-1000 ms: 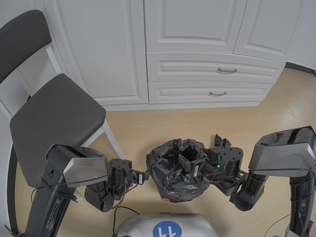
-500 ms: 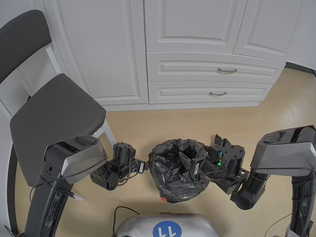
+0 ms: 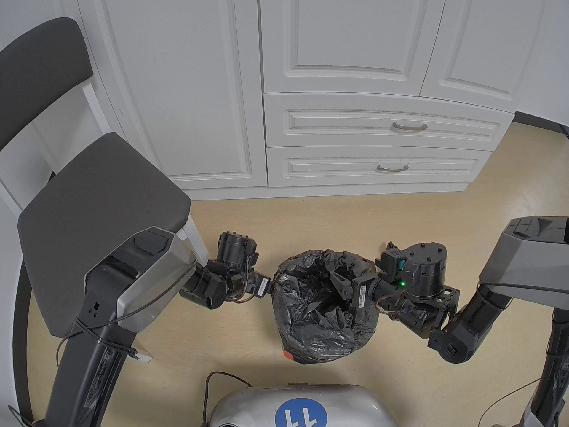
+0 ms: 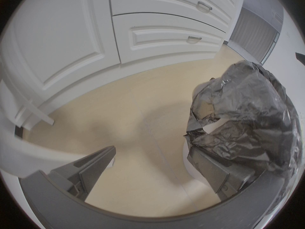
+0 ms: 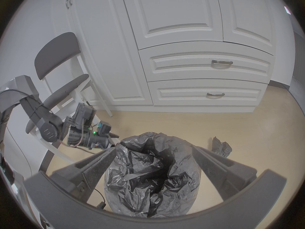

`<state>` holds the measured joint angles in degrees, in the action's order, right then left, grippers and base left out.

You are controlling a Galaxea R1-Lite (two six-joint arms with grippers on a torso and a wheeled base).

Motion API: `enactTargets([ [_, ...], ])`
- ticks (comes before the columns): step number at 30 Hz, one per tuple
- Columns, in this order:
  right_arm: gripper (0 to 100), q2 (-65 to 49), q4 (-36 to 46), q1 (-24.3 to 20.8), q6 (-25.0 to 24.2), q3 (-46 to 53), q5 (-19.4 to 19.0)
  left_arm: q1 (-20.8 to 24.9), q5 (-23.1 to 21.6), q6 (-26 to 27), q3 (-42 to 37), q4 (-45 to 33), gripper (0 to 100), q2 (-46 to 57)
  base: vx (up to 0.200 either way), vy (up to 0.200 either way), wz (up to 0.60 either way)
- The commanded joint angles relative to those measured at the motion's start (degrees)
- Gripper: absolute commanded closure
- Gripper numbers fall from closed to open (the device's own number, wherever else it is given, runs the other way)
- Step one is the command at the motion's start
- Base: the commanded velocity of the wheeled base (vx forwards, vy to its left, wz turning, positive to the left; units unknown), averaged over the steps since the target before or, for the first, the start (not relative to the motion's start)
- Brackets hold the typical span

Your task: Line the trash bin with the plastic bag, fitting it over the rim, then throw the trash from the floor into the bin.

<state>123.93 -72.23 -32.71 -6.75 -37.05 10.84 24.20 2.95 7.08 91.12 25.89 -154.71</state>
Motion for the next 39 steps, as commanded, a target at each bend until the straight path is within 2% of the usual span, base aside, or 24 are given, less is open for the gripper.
enactTargets([
  [1,0,-1.8,3.9,0.3,1.0,1.0,0.1,0.1,1.2,6.1,11.4,-4.9,0,-6.6,0.000,0.000,0.00],
  [3,0,-2.5,4.7,1.2,3.2,2.0,0.1,0.0,1.3,7.9,11.2,-5.6,0,-6.4,0.000,0.000,0.00],
  [6,0,-4.2,5.2,3.2,8.2,4.8,0.0,-0.1,1.4,7.9,10.4,-5.0,0,-6.2,0.000,0.000,0.00],
  [7,0,-4.2,5.2,3.2,8.2,4.8,0.0,-0.1,1.4,7.9,10.4,-5.0,0,-6.2,0.000,0.000,0.00],
  [8,0,-5.0,5.2,4.6,12.1,7.1,0.0,-0.1,1.6,7.8,9.6,-4.8,0,-5.8,0.000,0.000,0.00],
  [10,0,-5.1,5.2,6.1,16.0,8.9,-0.1,-0.1,1.5,7.4,8.3,-4.3,0,-4.5,0.000,0.000,0.00],
  [15,0,-3.0,5.9,9.2,22.0,11.1,-0.6,0.9,1.6,4.4,1.1,1.7,0,-0.3,0.000,0.000,0.00],
  [21,0,2.0,9.7,12.4,22.7,6.8,-2.2,1.3,1.8,4.2,-8.5,9.6,0,4.2,0.000,0.000,0.00],
  [24,0,6.9,9.2,14.5,22.4,3.1,-2.2,1.3,4.4,3.5,-13.4,14.5,0,6.0,0.000,0.000,0.00],
  [27,0,10.0,9.7,15.9,21.3,0.0,-2.2,1.3,5.2,2.9,-17.3,19.0,0,7.1,0.000,0.000,0.00],
  [39,0,15.5,9.9,17.1,20.6,-4.0,-2.4,0.9,5.0,2.8,-22.2,24.5,0,8.0,0.000,0.000,0.00],
])
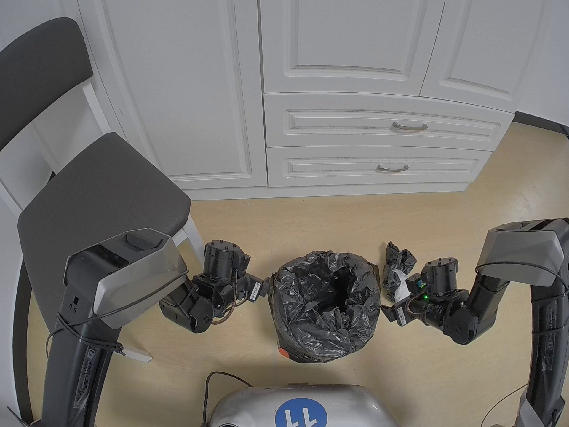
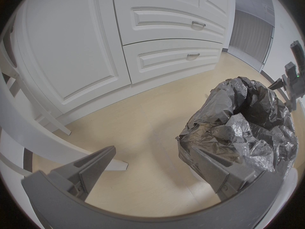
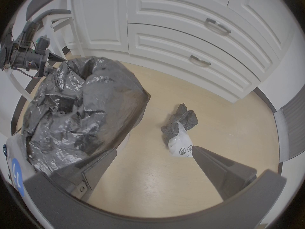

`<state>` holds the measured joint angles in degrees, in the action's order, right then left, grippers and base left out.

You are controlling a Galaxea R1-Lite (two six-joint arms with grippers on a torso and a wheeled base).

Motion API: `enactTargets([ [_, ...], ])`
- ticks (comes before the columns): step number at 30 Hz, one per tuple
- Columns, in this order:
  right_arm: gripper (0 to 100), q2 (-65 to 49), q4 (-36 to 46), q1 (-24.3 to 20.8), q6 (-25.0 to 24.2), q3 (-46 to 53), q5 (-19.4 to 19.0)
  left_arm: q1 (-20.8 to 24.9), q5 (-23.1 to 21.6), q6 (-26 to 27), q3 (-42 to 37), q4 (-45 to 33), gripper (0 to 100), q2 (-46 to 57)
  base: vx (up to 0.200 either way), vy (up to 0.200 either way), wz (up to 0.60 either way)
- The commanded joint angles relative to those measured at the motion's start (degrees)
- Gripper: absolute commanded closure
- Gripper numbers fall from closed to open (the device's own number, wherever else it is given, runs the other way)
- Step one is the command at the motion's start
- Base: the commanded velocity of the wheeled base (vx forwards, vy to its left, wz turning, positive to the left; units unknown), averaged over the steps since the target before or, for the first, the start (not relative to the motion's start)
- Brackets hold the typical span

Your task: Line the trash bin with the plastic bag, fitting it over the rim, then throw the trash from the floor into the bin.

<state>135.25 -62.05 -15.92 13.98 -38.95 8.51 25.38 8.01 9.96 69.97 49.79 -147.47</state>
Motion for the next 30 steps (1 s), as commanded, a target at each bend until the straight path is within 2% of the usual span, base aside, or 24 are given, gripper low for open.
enactTargets([
  [1,0,5.6,-0.4,0.3,-0.6,-3.9,-0.1,-0.3,0.0,0.0,-1.3,0.8,0,1.0,0.000,0.000,0.00],
  [3,0,7.0,-0.4,0.3,-1.7,-6.3,0.0,-0.4,0.0,0.0,-1.8,1.3,0,1.1,0.000,0.000,0.00],
  [5,0,9.1,0.1,0.2,-5.2,-12.0,0.0,-0.5,-0.3,0.0,-3.7,2.9,0,2.5,0.000,0.000,0.00],
  [10,0,11.3,2.5,0.3,-9.2,-22.2,0.1,-1.2,-2.3,0.8,-9.4,3.3,0,5.4,0.000,0.000,0.00],
  [15,0,15.6,4.4,0.6,-16.6,-32.9,0.3,-1.7,-3.5,0.9,-13.1,3.4,0,9.3,0.000,0.000,0.00],
  [16,0,15.6,4.4,0.6,-16.6,-32.9,0.3,-1.7,-3.5,0.9,-13.1,3.4,0,9.3,0.000,0.000,0.00],
  [18,0,18.3,6.1,1.0,-20.1,-39.6,0.3,-1.5,-3.5,0.9,-15.5,3.5,0,12.2,0.000,0.000,0.00],
  [22,0,19.9,8.6,0.2,-26.6,-45.6,0.3,-0.9,-3.6,1.0,-20.0,5.0,0,15.6,0.000,0.000,0.00],
  [24,0,20.8,10.3,-0.2,-30.8,-49.6,0.6,0.0,-3.6,1.1,-23.7,8.3,0,17.3,0.000,0.000,0.00],
  [30,0,21.4,7.5,0.8,-33.0,-51.1,0.6,1.1,-3.5,1.1,-29.5,14.5,0,18.8,0.000,0.000,0.00],
])
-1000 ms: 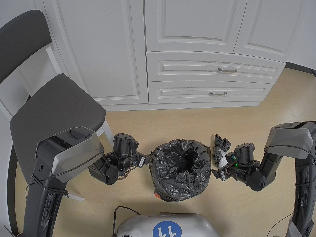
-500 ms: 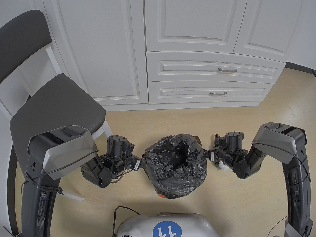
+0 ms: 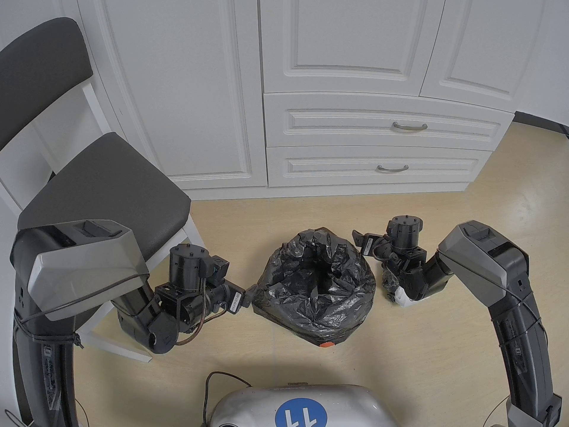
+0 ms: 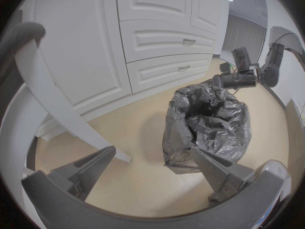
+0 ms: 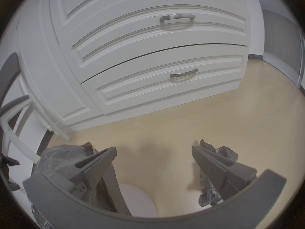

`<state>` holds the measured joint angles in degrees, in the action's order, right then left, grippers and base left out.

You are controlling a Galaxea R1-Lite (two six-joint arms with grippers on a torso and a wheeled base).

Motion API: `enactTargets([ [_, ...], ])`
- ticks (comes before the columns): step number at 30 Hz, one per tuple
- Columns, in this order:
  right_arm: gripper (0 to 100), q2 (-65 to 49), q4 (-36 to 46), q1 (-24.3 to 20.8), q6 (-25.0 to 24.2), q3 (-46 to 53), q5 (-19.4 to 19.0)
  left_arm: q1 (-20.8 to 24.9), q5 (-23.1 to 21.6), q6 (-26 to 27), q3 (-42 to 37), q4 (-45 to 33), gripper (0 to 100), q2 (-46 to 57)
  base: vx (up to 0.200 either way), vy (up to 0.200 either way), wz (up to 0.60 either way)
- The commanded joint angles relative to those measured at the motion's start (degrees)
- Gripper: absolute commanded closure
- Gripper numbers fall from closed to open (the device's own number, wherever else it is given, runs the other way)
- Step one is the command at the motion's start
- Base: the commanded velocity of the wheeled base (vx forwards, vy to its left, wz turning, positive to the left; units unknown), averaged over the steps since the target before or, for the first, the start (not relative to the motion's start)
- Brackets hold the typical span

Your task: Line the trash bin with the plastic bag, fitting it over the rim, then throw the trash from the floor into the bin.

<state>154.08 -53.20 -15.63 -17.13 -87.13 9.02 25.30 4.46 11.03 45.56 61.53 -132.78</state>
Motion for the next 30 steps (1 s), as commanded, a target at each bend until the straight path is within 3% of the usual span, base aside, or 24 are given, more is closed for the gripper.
enactTargets([
  [1,0,2.3,-2.6,0.7,-2.1,-3.0,0.1,1.2,0.0,0.0,-5.6,3.4,0,4.3,0.000,0.000,0.00],
  [7,0,-4.2,-6.8,-0.1,-1.2,1.8,1.9,1.6,0.4,-0.2,-9.2,9.4,0,4.5,0.000,0.000,0.00],
  [12,0,-20.1,-3.9,-7.9,-0.6,21.5,1.0,2.6,0.8,-0.1,-13.9,13.1,0,7.3,0.000,0.000,0.00],
  [14,0,-22.0,-2.3,-9.4,-0.5,24.2,0.1,2.7,0.8,-0.1,-14.4,13.1,0,7.7,0.000,0.000,0.00],
  [15,0,-25.1,1.0,-12.2,0.0,28.9,-2.1,3.4,0.9,-0.2,-15.4,13.2,0,8.5,0.000,0.000,0.00],
  [17,0,-28.3,6.0,-15.1,1.7,33.1,-2.8,4.5,1.1,-0.2,-17.3,13.6,0,9.5,0.000,0.000,0.00],
  [25,0,-31.8,8.1,-14.8,7.0,38.9,-3.0,7.7,4.5,-0.1,-21.3,20.1,0,9.3,0.000,0.000,0.00],
  [30,0,-30.0,8.1,-13.3,14.3,41.0,-2.7,7.8,4.6,-0.2,-23.1,22.6,0,8.8,0.000,0.000,0.00],
])
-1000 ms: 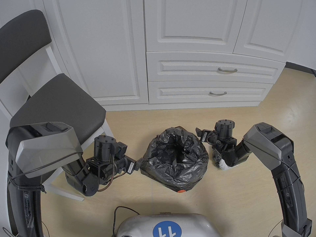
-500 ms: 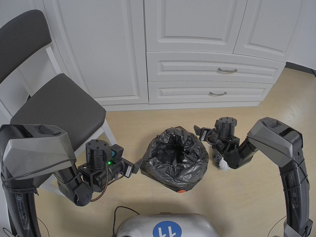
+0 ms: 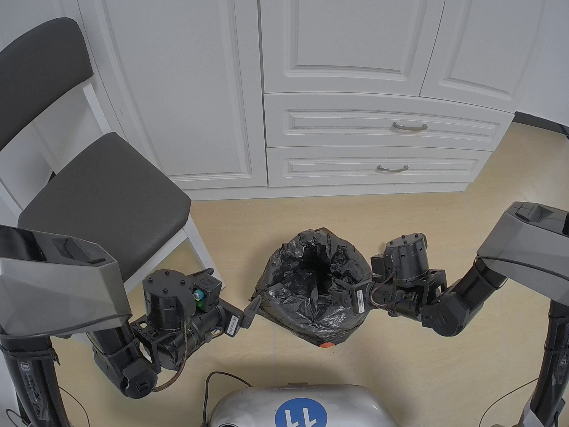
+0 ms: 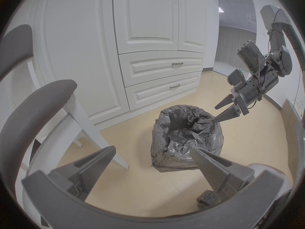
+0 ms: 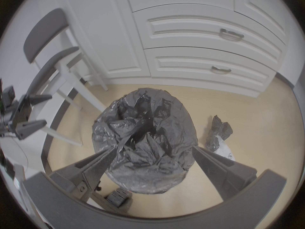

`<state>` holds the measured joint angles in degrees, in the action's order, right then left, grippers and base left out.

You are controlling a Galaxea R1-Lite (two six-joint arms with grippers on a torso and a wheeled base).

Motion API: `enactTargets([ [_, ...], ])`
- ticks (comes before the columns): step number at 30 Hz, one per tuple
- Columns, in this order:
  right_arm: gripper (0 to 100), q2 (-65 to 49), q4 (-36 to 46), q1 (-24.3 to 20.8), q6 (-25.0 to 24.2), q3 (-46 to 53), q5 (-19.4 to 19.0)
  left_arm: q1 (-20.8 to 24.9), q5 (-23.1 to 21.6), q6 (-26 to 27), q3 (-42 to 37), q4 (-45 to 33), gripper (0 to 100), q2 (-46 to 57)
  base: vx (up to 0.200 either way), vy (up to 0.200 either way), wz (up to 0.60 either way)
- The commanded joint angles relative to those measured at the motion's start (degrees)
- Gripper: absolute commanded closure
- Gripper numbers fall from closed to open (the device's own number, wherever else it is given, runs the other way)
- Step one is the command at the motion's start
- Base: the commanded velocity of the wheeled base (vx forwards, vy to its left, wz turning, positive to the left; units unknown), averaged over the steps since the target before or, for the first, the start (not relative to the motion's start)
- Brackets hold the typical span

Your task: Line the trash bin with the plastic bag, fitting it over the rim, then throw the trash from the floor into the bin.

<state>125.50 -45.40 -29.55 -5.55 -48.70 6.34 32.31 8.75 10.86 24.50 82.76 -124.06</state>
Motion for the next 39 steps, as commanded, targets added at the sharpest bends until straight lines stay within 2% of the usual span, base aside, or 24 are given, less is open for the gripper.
enactTargets([
  [1,0,-0.8,0.3,1.2,3.7,2.6,0.0,0.9,0.4,-0.1,-2.3,1.7,0,0.0,0.000,0.000,0.00],
  [7,0,3.7,-0.7,4.1,6.4,0.4,2.8,1.9,0.4,-0.1,-3.2,3.3,0,-0.1,0.000,0.000,0.00],
  [13,0,4.5,-0.7,5.4,7.0,-0.1,3.0,2.5,0.5,-0.1,-3.3,5.0,0,-0.9,0.000,0.000,0.00],
  [17,0,3.0,-0.6,6.5,9.5,1.5,3.0,2.6,0.5,0.0,-3.4,5.0,0,-0.8,0.000,0.000,0.00],
  [18,0,1.1,0.0,7.5,12.8,3.9,2.6,2.7,0.5,0.0,-3.6,5.0,0,-0.8,0.000,0.000,0.00],
  [21,0,0.0,-0.6,8.6,17.1,6.2,2.3,2.8,0.4,0.0,-3.8,5.0,0,-0.9,0.000,0.000,0.00],
  [30,0,1.1,0.5,9.2,22.5,8.8,2.2,3.0,0.4,-0.1,-4.2,5.0,0,-0.8,0.000,0.000,0.00],
  [39,0,10.5,-0.3,11.9,22.3,3.0,2.5,3.1,0.4,0.0,-4.5,5.0,0,-0.8,0.000,0.000,0.00],
])
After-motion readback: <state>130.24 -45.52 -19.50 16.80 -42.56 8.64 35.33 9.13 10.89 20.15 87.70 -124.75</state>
